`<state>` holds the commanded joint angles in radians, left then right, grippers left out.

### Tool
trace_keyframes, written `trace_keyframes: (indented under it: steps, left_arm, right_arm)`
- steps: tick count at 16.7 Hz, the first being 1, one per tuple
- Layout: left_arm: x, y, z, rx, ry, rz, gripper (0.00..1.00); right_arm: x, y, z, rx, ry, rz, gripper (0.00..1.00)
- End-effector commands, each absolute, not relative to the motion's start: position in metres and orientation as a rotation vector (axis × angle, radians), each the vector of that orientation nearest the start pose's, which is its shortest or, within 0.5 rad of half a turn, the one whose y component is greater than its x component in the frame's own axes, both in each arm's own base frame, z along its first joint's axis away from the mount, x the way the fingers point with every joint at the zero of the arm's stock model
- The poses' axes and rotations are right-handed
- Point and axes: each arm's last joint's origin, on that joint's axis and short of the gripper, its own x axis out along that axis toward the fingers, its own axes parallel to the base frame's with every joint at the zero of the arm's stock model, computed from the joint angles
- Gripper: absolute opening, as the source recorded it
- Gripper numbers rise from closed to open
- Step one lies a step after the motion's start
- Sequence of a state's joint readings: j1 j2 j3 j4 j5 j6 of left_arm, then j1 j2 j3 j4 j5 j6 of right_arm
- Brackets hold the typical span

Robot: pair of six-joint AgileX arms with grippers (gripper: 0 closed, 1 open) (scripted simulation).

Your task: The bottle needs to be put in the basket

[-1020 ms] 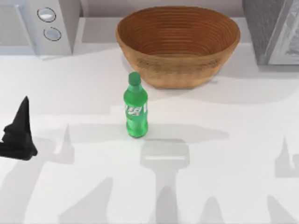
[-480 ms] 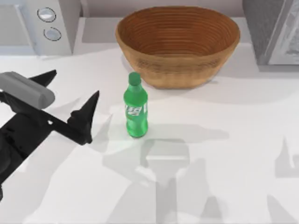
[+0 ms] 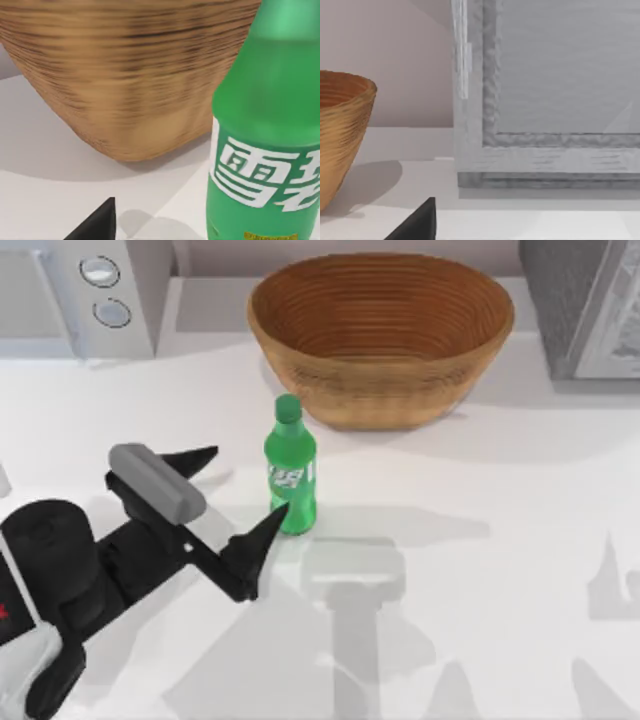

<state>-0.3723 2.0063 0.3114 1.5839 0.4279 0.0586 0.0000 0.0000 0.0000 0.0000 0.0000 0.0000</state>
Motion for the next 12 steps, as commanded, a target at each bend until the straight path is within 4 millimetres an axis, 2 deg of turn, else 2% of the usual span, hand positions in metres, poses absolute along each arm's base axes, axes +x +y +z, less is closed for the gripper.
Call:
trace_keyframes:
  steps: [3, 9, 12]
  left_arm:
    - [0.239, -0.109, 0.067, 0.041, 0.094, -0.806, 1.0]
    - [0.239, -0.109, 0.066, 0.04, 0.098, -0.802, 1.0]
    - [0.249, -0.119, 0.065, 0.041, 0.094, -0.808, 1.0]
  right_arm:
    - [0.106, -0.001, 0.16, 0.0, 0.0, 0.0, 1.0]
    - [0.106, -0.001, 0.16, 0.0, 0.0, 0.0, 1.0]
    - [0.106, -0.001, 0.16, 0.0, 0.0, 0.0, 1.0]
